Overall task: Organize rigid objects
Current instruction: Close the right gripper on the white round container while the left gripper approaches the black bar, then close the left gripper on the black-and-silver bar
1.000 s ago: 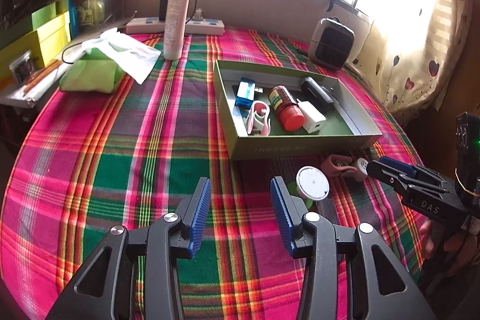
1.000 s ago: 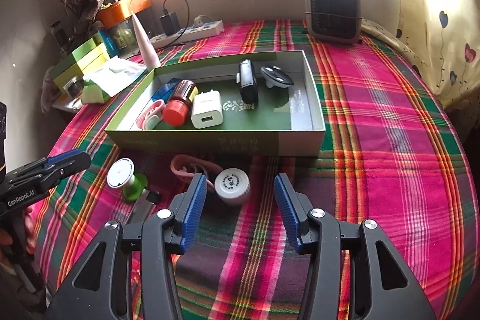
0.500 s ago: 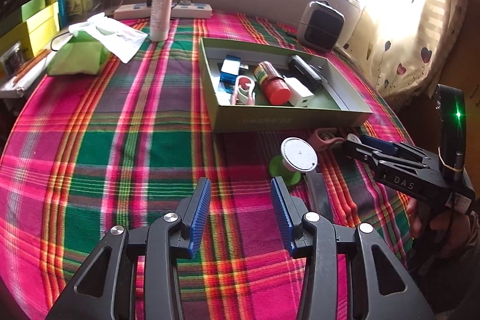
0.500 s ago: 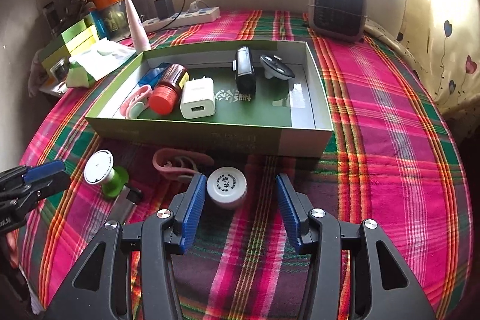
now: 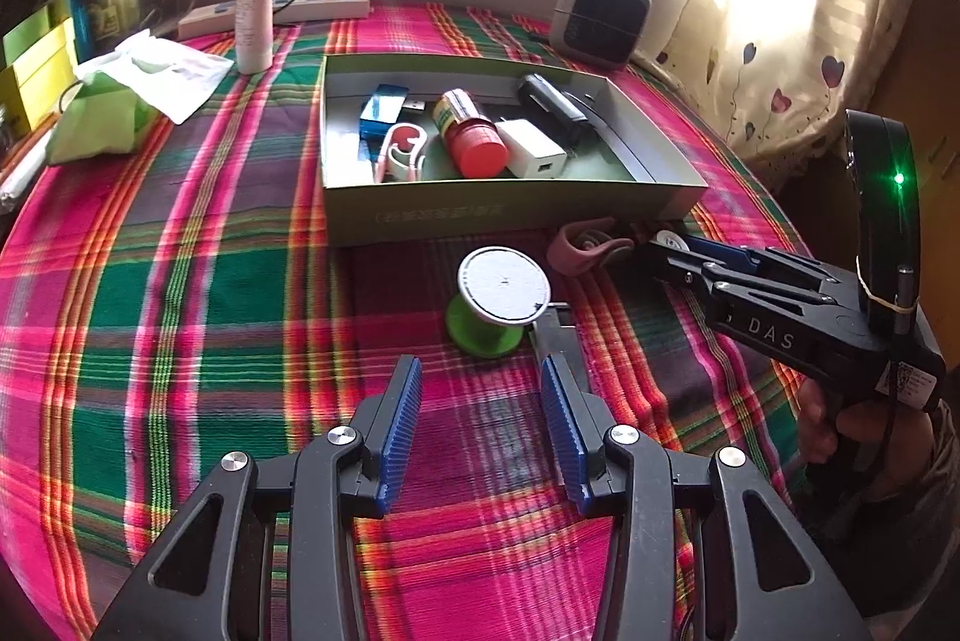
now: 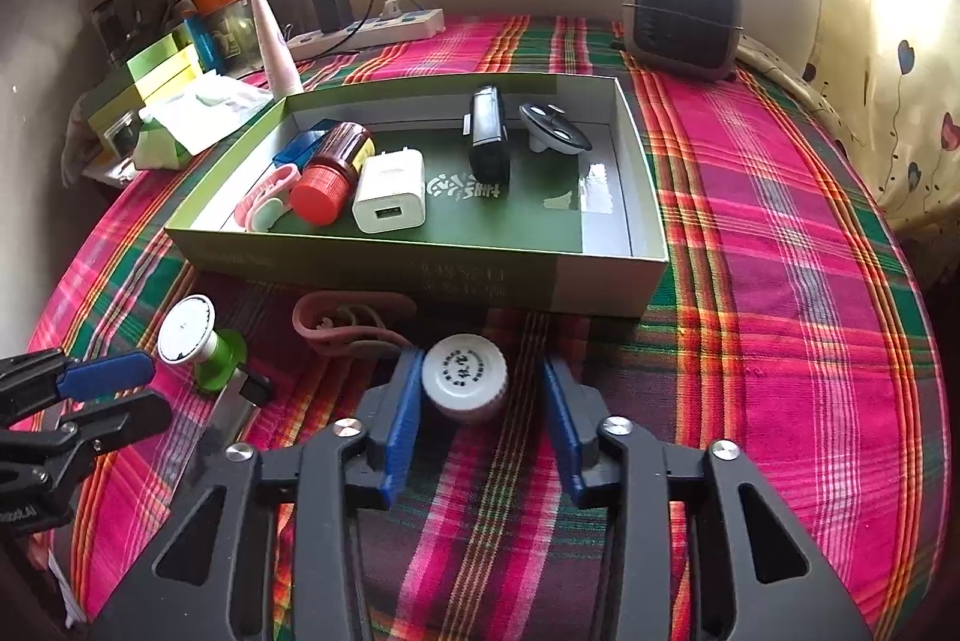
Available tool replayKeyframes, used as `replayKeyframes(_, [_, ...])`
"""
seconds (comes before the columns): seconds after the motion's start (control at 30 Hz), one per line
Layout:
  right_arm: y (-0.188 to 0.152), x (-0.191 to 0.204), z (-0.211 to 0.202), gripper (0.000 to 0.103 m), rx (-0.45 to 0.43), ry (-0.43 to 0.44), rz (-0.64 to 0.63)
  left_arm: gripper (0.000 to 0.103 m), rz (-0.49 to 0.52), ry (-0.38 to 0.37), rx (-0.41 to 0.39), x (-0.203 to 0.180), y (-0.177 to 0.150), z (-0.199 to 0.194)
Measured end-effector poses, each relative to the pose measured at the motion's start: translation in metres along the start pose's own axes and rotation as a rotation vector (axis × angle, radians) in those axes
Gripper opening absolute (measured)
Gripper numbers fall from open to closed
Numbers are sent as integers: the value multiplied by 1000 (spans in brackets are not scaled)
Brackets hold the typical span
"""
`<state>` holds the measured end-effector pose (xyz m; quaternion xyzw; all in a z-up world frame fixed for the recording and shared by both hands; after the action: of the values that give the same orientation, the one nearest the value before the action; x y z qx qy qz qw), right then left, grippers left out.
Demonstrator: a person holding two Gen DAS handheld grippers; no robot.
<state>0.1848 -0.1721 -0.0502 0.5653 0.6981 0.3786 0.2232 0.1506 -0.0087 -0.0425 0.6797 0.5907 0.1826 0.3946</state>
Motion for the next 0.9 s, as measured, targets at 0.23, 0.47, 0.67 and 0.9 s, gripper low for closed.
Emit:
replayKeyframes(0.23, [-1, -8, -5, 29, -6, 1, 14, 41, 16, -4, 21, -19, -4, 7])
replayKeyframes(0.47, [-6, -12, -15, 29, -11, 24, 7, 41, 47, 36, 27, -34, -9, 13])
replayKeyframes(0.67, [-9, -15, -21, 29, -15, 35, 5, 41, 72, 93, 23, -36, -8, 16])
replayKeyframes(0.9, [-9, -13, -24, 29, -22, 53, -4, 41, 80, 130, 10, -37, -8, 19])
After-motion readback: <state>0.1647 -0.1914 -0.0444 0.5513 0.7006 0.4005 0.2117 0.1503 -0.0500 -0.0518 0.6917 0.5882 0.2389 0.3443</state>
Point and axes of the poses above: each gripper's, at about its wrist camera, not at the fingertips, and z roughly the way its jaws point, x to its left, y to its top, the point moved 8 cm from there along z, roughly the way its jaws point, and after that the axes turned 13 degrees about -x, right-handed, at the moved point
